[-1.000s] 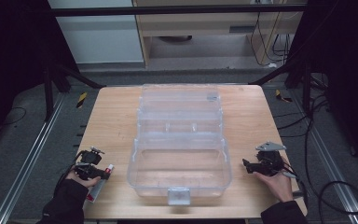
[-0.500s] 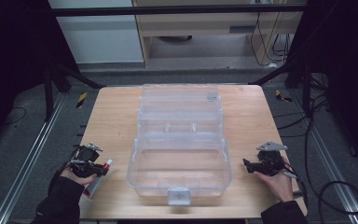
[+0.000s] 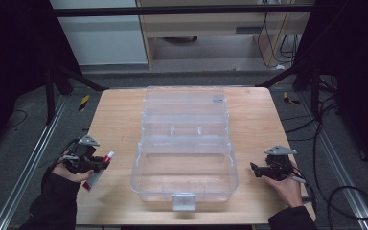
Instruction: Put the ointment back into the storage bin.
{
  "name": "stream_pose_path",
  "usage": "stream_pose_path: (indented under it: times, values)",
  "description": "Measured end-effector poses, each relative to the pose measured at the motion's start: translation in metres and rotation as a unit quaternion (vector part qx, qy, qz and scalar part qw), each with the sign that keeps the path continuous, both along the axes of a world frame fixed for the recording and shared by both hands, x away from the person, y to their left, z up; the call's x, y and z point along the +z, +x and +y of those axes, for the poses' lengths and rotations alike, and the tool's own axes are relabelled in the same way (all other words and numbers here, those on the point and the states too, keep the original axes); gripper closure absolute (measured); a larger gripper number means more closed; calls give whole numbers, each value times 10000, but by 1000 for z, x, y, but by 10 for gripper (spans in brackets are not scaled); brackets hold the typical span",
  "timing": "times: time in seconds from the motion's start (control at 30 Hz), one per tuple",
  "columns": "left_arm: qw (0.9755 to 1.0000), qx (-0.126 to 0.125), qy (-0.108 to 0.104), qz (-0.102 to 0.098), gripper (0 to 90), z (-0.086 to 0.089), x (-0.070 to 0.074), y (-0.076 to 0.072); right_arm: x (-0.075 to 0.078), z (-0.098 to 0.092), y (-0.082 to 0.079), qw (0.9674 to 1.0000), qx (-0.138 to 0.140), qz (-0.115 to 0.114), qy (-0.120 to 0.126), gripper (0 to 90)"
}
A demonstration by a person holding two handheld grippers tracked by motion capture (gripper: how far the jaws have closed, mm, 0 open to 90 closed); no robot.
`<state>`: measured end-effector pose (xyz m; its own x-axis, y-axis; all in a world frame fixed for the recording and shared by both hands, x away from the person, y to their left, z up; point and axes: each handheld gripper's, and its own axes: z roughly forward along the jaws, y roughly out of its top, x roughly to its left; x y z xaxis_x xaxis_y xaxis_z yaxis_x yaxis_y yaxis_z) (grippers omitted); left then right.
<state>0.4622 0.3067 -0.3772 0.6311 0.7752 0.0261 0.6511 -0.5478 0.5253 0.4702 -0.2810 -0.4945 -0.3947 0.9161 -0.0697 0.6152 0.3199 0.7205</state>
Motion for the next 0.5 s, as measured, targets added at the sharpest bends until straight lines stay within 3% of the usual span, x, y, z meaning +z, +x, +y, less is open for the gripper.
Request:
stream_pose_path:
  times: [0.23, 0.5]
  values:
    - [9988, -431, -69, -229, 701, -9, 27, 0, 0, 0, 0, 10000, 6, -19, -23, 158]
    - [9933, -1101, 85, -354, 701, -39, 55, 3, 0, 0, 0, 10000, 26, -50, -37, 154]
